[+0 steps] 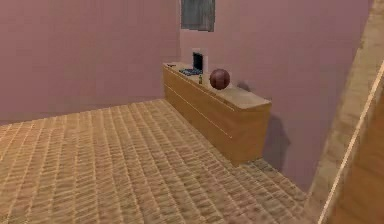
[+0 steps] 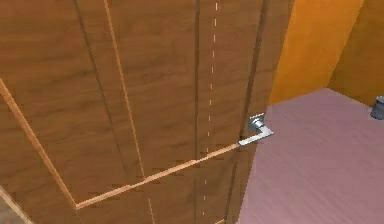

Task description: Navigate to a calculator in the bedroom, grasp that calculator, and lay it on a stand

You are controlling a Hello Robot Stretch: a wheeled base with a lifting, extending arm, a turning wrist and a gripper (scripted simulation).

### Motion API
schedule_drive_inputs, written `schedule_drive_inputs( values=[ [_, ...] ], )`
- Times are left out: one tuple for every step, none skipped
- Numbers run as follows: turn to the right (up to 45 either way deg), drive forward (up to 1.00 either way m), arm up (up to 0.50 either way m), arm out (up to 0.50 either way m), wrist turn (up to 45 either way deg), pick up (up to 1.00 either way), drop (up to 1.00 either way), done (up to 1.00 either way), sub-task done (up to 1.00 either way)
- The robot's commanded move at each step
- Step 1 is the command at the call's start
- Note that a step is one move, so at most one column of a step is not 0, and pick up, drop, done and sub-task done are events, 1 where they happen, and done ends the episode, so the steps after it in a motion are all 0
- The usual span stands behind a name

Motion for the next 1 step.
schedule_drive_inputs(
  values=[
    [-9.0,0.0,0.0,0.0,0.0,0.0,0.0,0.0,0.0]
  ],
)
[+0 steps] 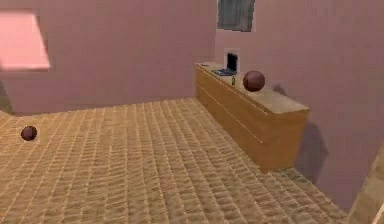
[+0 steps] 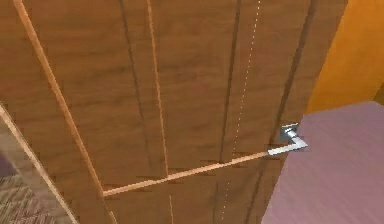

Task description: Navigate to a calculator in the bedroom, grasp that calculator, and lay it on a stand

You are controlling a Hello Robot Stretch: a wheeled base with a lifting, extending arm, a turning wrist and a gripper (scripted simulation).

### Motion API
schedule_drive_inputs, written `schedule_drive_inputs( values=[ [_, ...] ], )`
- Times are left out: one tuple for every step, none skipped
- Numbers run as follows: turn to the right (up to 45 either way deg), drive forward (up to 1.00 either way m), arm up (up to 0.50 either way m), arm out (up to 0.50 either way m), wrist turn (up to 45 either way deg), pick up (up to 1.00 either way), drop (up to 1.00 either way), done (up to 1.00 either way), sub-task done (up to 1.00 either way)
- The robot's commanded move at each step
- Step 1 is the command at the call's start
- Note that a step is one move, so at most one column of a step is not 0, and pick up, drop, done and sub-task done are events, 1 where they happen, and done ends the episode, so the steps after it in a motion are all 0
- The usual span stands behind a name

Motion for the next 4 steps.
schedule_drive_inputs(
  values=[
    [0.0,1.0,0.0,0.0,0.0,0.0,0.0,0.0,0.0],
    [0.0,1.0,0.0,0.0,0.0,0.0,0.0,0.0,0.0],
    [0.0,0.7,0.0,0.0,0.0,0.0,0.0,0.0,0.0],
    [-45.0,0.0,0.0,0.0,0.0,0.0,0.0,0.0,0.0]
  ],
)
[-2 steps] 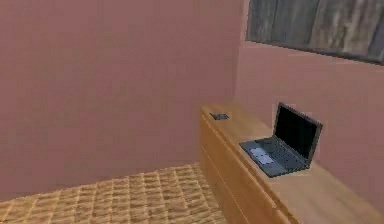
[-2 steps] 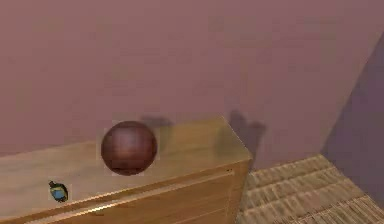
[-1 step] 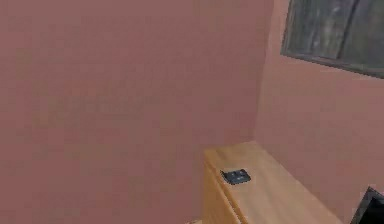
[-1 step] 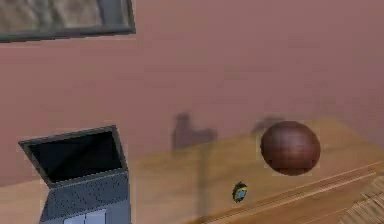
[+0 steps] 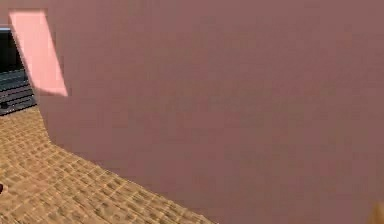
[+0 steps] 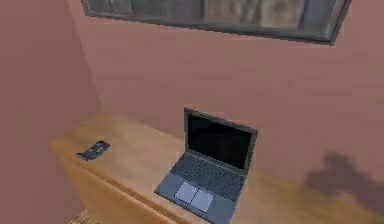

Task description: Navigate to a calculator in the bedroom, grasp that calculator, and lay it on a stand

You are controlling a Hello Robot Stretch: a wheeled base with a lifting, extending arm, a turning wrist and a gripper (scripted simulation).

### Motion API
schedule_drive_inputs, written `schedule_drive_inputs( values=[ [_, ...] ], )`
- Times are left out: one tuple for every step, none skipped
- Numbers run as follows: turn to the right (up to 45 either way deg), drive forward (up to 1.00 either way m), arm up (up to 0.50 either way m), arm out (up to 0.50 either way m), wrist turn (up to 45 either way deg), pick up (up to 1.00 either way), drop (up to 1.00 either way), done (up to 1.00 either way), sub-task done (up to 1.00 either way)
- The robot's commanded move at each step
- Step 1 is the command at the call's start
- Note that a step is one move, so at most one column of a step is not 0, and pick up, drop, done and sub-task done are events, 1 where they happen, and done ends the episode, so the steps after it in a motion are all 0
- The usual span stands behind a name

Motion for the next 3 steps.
schedule_drive_inputs(
  values=[
    [-27.0,0.0,0.0,0.0,0.0,0.0,0.0,0.0,0.0],
    [0.0,0.0,0.5,0.0,0.0,0.0,0.0,0.0,0.0],
    [0.0,0.0,0.32,0.0,0.0,0.0,0.0,0.0,0.0]
  ],
)
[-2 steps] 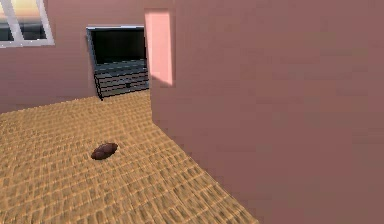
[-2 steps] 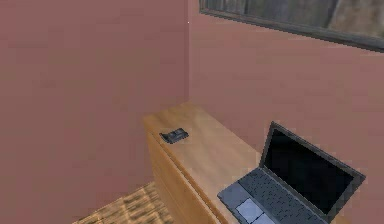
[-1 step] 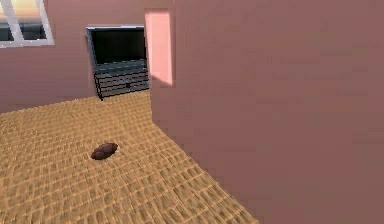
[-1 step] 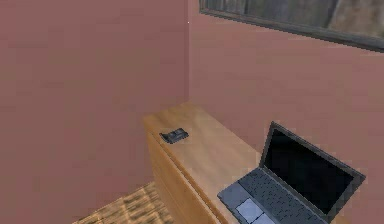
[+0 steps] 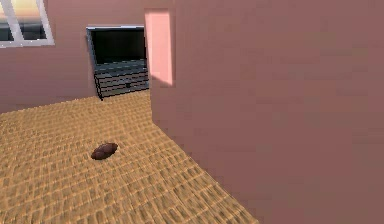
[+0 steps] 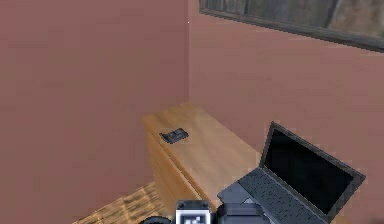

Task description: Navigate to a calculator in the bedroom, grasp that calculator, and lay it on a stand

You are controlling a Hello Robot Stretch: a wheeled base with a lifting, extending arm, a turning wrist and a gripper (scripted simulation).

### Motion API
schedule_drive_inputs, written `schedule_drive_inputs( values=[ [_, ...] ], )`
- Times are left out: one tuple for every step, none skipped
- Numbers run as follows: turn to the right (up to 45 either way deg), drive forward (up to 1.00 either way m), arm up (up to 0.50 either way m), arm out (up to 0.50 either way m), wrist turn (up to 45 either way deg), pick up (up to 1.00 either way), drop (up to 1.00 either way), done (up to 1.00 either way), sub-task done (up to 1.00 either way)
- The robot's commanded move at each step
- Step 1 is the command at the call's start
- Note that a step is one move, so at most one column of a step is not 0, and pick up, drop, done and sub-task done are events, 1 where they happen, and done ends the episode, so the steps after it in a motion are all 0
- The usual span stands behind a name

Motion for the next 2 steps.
schedule_drive_inputs(
  values=[
    [0.0,0.0,0.0,0.5,0.0,0.0,0.0,0.0,0.0],
    [0.0,0.0,0.0,0.0,45.0,0.0,0.0,0.0,0.0]
  ],
)
